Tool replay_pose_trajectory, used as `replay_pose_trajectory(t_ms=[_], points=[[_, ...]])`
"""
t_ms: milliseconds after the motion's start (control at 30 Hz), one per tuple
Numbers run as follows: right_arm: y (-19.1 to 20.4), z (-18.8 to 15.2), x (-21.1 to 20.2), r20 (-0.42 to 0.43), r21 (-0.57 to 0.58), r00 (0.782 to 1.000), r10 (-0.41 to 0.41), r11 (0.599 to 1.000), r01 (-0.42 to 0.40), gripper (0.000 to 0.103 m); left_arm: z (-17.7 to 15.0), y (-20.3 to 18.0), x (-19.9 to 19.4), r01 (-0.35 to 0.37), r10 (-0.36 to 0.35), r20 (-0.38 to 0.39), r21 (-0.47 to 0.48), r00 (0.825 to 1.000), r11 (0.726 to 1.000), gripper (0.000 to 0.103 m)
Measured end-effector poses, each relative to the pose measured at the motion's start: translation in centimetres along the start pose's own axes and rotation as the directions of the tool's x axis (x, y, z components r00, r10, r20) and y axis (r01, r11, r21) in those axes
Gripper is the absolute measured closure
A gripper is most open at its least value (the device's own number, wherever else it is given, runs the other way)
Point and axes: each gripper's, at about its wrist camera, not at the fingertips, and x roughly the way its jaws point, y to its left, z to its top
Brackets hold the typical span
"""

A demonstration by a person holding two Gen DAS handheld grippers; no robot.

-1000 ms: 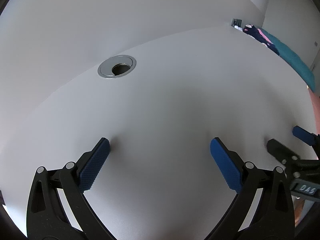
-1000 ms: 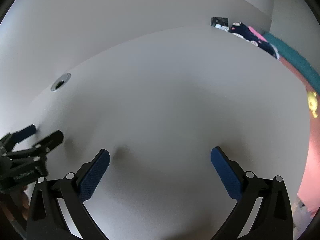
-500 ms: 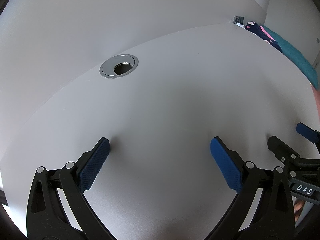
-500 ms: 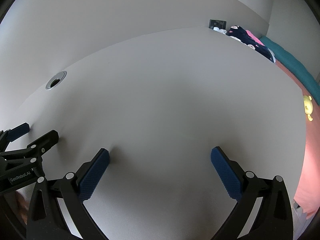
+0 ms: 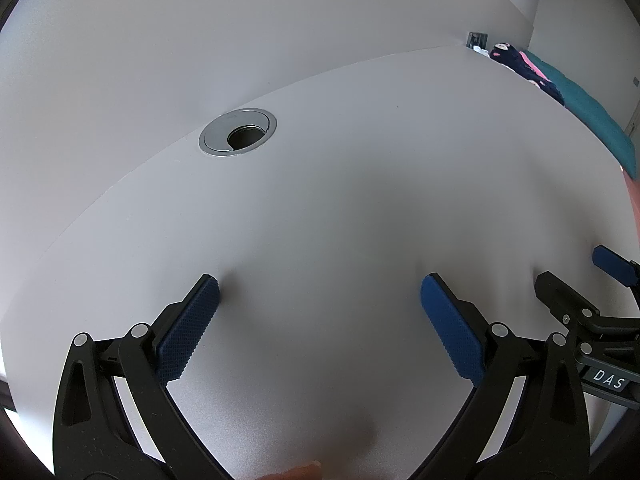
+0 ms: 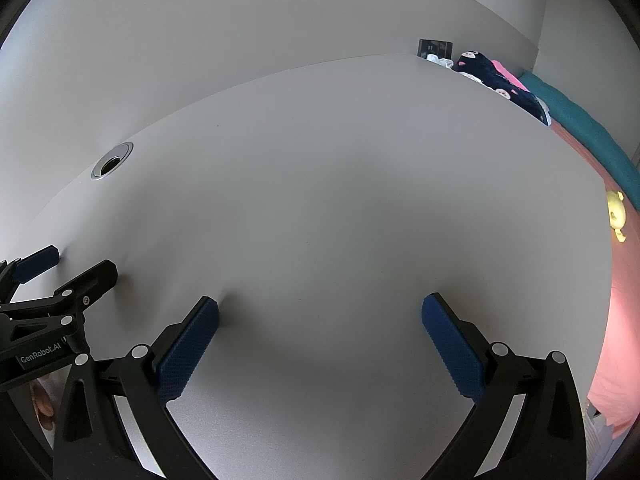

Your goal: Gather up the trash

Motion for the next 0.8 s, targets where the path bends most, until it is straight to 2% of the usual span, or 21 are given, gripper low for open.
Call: replay_pose_trajectory(t_ms=[800], points=[[-0.05, -0.01, -0.03, 0.000, -0.001, 1.000, 0.001, 1.000, -0.001, 0.002, -0.04, -0.03, 0.00, -0.001, 0.001, 0.001, -0.001, 1.000, 1.000, 0.006]])
